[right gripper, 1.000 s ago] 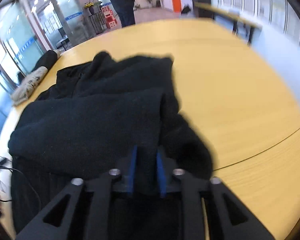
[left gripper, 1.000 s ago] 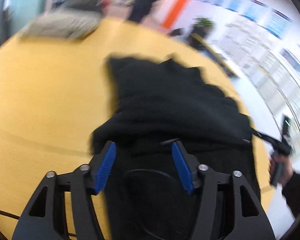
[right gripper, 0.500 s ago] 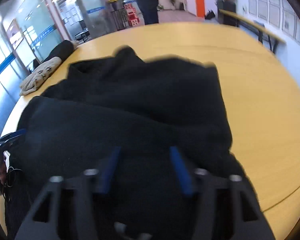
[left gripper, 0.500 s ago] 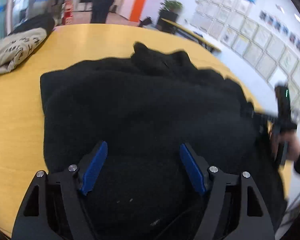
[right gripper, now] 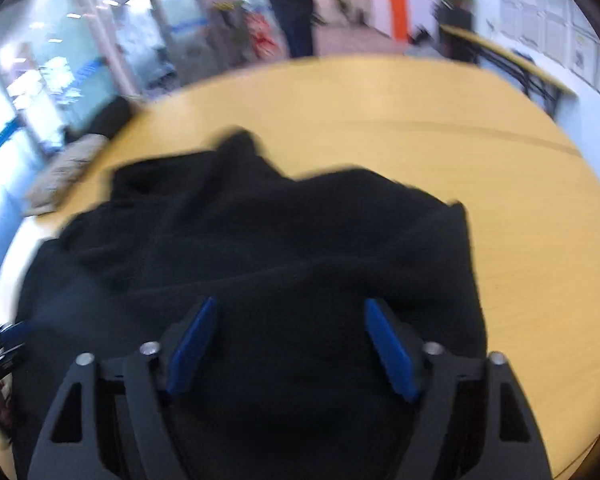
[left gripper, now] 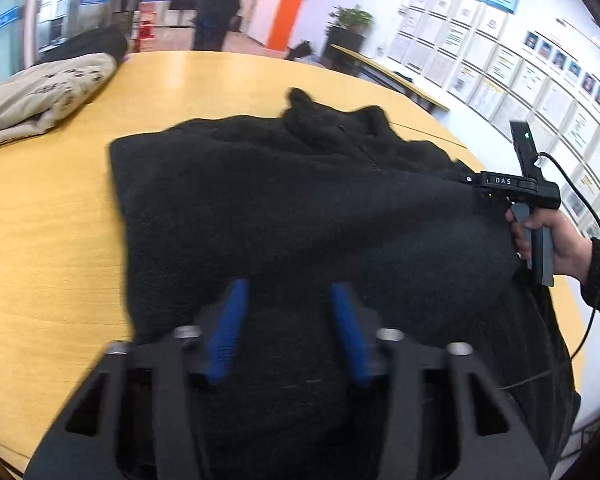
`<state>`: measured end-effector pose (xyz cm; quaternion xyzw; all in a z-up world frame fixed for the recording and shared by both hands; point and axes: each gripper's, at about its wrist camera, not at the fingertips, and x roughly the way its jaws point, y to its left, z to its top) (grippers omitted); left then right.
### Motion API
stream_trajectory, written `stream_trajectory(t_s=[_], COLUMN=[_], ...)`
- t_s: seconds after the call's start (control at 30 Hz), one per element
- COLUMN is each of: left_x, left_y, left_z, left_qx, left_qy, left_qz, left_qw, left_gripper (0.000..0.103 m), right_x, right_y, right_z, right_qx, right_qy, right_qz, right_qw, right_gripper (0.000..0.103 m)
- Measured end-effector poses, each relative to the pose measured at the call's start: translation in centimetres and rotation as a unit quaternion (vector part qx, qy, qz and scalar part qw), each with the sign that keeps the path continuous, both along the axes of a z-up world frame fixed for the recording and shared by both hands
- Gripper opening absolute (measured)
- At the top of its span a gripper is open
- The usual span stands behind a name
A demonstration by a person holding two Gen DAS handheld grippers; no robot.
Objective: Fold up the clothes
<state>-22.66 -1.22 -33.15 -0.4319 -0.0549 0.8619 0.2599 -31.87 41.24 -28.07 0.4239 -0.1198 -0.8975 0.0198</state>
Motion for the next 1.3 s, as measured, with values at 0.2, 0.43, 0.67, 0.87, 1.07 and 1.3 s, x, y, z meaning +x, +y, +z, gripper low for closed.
stream_trajectory(t_s=[0.2, 0.43, 0.67, 0.87, 1.07, 1.3], left_x=[-0.7, 2.5, 10.0, 17.4, 24.9, 29.1], left_y=[-0.9, -0.4, -2.7, -3.2, -4.6, -9.2], left_z=[0.0, 4.3, 11.7, 11.1, 8.6, 7.5], left_qx=[-0.008, -0.029, -0.025, -0.056, -0.05, -0.027], left_qy=[-0.01, -0.003, -0.004, -0.106, -0.201, -0.244], left_qz=[0.008, 0.012, 0.056, 0.117, 0.096, 0.05], left_qw=[0.9999, 0.9995, 0.9981, 0.9859, 0.9736, 0.9681], left_gripper=[0.003, 0.083, 0.1, 0.101, 0.101, 0.101], right_x=[-1.9, 10.1, 26.1, 33.3, 39.1, 47.3], right_y=[0.3, 2.1, 8.3, 11.1, 11.6, 16.7], right_z=[-1.3, 5.2, 11.0, 10.7, 7.7, 6.8], right_qx=[0.021, -0.006, 0.028, 0.003, -0.017, 0.025], right_qy=[-0.032, 0.054, 0.036, -0.041, -0.142, -0.22], right_qz=[-0.007, -0.019, -0.07, -0.065, -0.016, -0.059], right_qw=[0.999, 0.998, 0.997, 0.997, 0.99, 0.973], right_gripper=[0.067, 0.079, 0.087, 0.087, 0.083, 0.08])
